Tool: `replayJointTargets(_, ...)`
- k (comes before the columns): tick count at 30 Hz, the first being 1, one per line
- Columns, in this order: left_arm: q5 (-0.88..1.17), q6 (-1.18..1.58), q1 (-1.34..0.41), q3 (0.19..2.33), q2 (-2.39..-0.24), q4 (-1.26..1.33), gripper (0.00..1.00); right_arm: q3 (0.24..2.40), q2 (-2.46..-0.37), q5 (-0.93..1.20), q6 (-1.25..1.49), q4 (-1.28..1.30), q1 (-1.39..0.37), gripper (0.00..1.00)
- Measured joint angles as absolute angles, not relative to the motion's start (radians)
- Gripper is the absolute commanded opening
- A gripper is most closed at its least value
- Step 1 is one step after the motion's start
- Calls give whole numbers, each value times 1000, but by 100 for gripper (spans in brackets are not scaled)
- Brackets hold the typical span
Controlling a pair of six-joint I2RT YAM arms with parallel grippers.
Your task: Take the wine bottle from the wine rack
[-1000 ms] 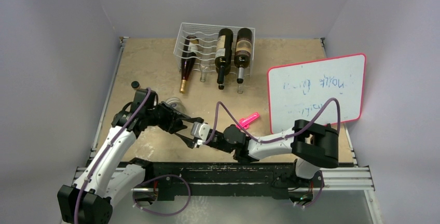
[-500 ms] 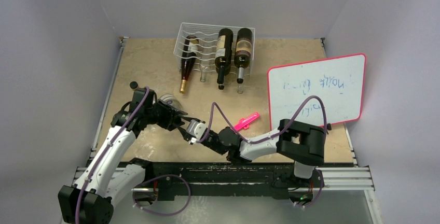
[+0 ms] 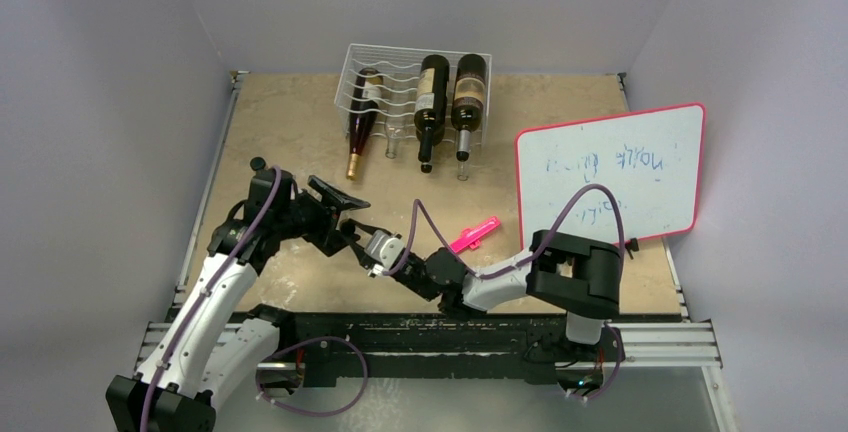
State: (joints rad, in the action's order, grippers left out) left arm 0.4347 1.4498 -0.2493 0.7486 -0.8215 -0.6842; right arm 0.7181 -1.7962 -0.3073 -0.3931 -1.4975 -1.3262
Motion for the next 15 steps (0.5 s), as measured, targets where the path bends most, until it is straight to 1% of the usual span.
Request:
replayJointTargets(11, 279, 1266, -249, 922, -813, -874, 80, 659, -1772, -356, -353, -1494, -1321, 8)
replayJointTargets(15, 220, 1180, -249, 971, -763, -929, 78, 658, -1747, -368, -335, -1461, -1315, 8)
